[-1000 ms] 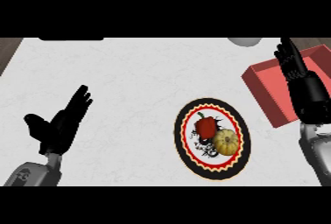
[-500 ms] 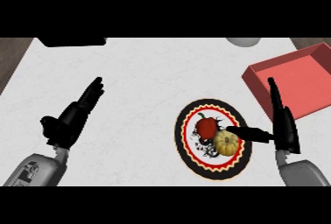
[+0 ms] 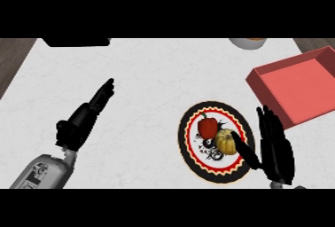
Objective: Pick the bell pepper from the plate and place it in the cardboard box
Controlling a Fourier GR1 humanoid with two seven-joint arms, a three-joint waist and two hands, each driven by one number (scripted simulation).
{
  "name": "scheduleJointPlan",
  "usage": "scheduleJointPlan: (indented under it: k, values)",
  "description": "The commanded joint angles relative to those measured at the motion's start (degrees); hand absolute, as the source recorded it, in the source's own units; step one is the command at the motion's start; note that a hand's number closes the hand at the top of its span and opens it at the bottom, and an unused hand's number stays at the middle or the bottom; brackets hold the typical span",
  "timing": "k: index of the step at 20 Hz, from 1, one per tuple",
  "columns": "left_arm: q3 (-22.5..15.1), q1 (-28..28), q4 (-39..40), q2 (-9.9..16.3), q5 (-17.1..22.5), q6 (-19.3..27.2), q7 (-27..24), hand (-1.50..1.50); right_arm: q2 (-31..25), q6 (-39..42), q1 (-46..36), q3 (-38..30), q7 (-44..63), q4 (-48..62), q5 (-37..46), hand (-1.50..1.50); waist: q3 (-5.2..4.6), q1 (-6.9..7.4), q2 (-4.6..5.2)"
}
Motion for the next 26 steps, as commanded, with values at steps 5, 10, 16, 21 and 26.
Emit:
scheduleJointPlan:
  k: [5, 10, 16, 21, 26]
  values:
    - [-1.1, -0.3, 0.4, -1.4, -1.6, 0.6, -0.4, 0.00, 5.7, 22.0, -0.3, 9.4, 24.8, -15.6, 16.1, -1.50, 0.15, 0.33, 0.26]
    - [-0.3, -2.1, -0.2, -1.3, -1.4, -0.3, 1.3, 0.00, 14.1, 39.9, -2.4, 14.4, 41.3, -25.5, 18.4, -1.50, 0.55, 1.44, 0.64]
    - [-0.4, -0.3, -1.5, -2.4, -2.6, -1.8, 1.2, 0.00, 24.2, 47.7, -8.5, 10.9, 48.4, -23.0, 18.2, -1.50, 0.76, 2.37, 1.00]
    - [-0.3, 1.3, -3.3, -4.3, -4.9, -1.9, 1.8, 0.00, 24.4, 46.3, -9.9, 4.9, 42.7, -19.0, 16.2, -1.50, 0.79, 2.27, 1.03]
    - [2.3, -0.2, -2.3, -4.5, -5.4, -3.0, 2.7, 0.00, 24.5, 45.3, -13.6, 3.6, 43.4, -11.9, 14.4, -1.50, 0.79, 2.39, 1.08]
